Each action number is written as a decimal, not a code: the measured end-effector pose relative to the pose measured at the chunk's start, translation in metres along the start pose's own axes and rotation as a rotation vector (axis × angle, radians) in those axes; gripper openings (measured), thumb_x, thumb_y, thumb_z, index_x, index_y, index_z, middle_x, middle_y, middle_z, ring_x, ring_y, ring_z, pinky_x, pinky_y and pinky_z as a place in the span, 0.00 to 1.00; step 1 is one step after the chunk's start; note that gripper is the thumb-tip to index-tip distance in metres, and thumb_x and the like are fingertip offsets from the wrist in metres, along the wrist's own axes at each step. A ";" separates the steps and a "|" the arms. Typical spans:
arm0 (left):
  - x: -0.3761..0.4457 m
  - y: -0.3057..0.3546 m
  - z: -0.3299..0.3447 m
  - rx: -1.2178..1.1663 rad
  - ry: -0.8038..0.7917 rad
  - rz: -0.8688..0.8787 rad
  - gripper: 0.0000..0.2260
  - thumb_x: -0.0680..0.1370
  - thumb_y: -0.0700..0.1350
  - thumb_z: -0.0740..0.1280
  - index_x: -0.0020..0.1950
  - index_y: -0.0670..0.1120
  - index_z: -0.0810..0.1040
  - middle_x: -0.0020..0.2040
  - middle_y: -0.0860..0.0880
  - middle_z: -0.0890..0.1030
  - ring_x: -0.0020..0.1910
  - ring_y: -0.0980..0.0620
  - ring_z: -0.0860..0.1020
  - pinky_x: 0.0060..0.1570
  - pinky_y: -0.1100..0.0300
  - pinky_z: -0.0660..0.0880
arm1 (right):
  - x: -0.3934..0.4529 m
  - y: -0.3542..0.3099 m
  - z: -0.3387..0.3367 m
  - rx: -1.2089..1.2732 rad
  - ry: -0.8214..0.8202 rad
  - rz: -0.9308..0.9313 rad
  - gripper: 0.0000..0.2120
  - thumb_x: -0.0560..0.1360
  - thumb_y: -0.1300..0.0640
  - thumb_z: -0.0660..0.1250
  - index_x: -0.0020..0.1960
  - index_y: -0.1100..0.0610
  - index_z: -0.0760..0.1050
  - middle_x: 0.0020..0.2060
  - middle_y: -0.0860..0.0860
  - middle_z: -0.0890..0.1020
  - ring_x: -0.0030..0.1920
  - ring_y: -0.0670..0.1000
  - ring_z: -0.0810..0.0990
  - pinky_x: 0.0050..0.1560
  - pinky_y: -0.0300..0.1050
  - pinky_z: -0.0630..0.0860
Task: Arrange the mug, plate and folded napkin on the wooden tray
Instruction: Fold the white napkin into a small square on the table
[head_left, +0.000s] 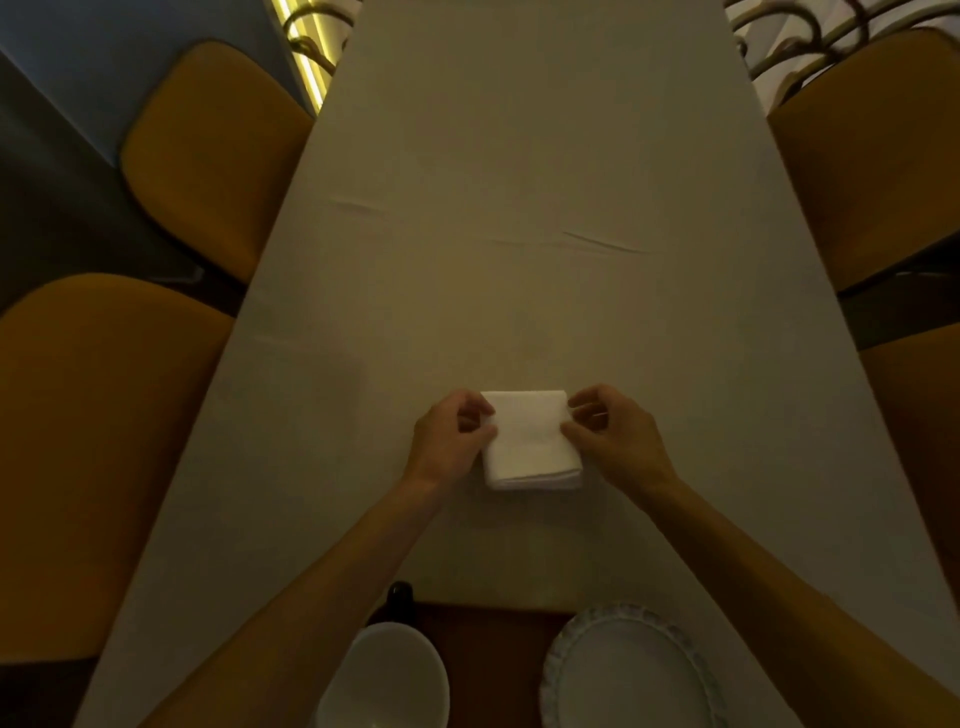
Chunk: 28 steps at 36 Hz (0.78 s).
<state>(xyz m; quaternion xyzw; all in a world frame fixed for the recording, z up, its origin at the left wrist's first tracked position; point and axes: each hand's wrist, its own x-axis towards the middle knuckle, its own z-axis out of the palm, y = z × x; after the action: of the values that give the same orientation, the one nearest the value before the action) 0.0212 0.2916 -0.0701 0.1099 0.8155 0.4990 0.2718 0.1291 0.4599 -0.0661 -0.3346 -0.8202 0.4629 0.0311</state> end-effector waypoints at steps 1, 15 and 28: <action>0.001 -0.001 0.001 0.022 0.014 0.020 0.08 0.71 0.36 0.71 0.46 0.46 0.78 0.45 0.47 0.81 0.45 0.49 0.80 0.48 0.54 0.79 | 0.001 0.001 0.002 -0.035 0.012 -0.023 0.10 0.73 0.57 0.72 0.54 0.53 0.76 0.45 0.49 0.79 0.41 0.41 0.77 0.32 0.27 0.71; -0.012 -0.015 0.008 0.825 0.057 0.438 0.17 0.80 0.52 0.55 0.67 0.54 0.70 0.73 0.52 0.66 0.68 0.48 0.65 0.63 0.48 0.66 | -0.020 0.002 0.018 -0.512 0.137 -0.396 0.19 0.75 0.58 0.63 0.65 0.55 0.71 0.67 0.54 0.71 0.66 0.55 0.68 0.64 0.53 0.69; -0.005 -0.043 0.012 1.063 -0.076 0.389 0.26 0.80 0.59 0.45 0.77 0.55 0.44 0.79 0.57 0.47 0.78 0.48 0.49 0.74 0.41 0.44 | -0.016 0.023 0.037 -0.745 -0.115 -0.329 0.30 0.79 0.39 0.39 0.78 0.46 0.39 0.78 0.41 0.41 0.78 0.50 0.39 0.76 0.61 0.39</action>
<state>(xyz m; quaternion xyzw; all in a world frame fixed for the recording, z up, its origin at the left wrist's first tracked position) 0.0359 0.2778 -0.1102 0.3977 0.9090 0.0564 0.1114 0.1402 0.4316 -0.1015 -0.1610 -0.9747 0.1411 -0.0645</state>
